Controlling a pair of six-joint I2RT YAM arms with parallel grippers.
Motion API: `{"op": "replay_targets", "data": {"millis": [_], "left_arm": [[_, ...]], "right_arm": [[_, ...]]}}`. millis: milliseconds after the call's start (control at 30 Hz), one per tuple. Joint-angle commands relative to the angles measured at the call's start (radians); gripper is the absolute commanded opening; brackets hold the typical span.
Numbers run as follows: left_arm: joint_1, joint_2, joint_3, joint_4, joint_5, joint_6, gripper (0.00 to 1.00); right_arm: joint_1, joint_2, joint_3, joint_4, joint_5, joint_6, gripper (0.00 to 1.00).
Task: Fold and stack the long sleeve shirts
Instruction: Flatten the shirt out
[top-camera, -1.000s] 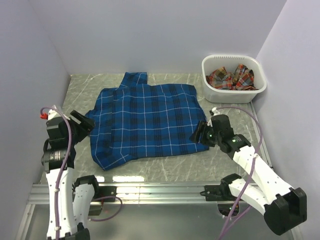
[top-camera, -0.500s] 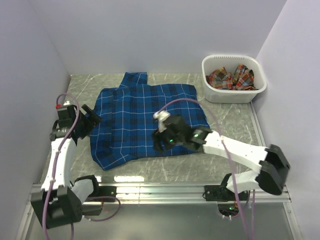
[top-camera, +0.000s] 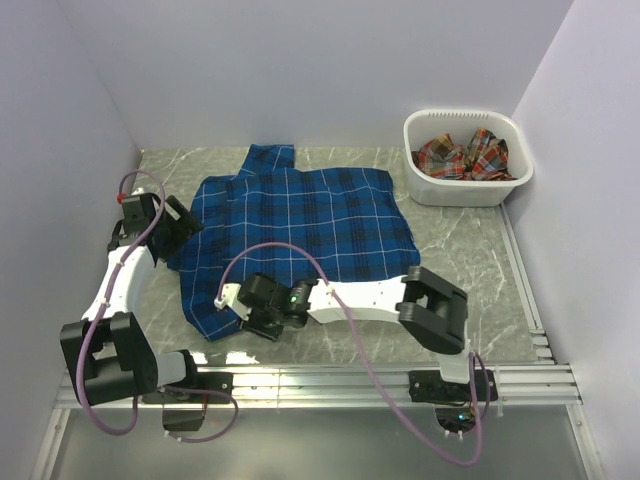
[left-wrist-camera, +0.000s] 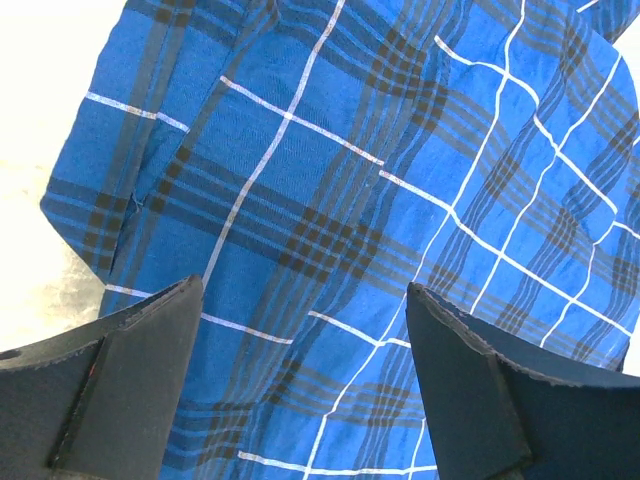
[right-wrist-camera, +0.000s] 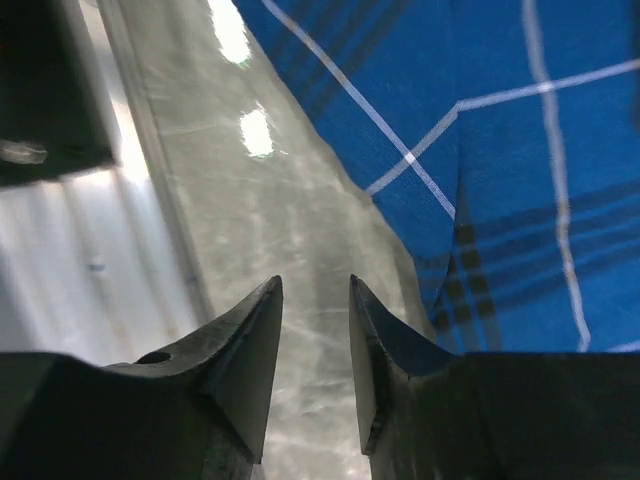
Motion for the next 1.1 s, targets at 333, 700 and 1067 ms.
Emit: {"op": "replay_targets", "data": {"millis": [333,700,1067], "left_arm": [[0.002,-0.079,-0.002,0.04,-0.026,0.036,0.88],[0.001,-0.088,-0.009,0.043,-0.029,0.033,0.88],[0.001,-0.059,-0.016,0.04,-0.02,0.036,0.88]], "right_arm": [[-0.038,0.154,0.138,0.004,0.094,-0.071,0.31],[-0.114,0.145,0.13,0.046,0.198,-0.048,0.55],[-0.175,-0.034,0.061,0.031,0.179,0.009,0.58]]}}
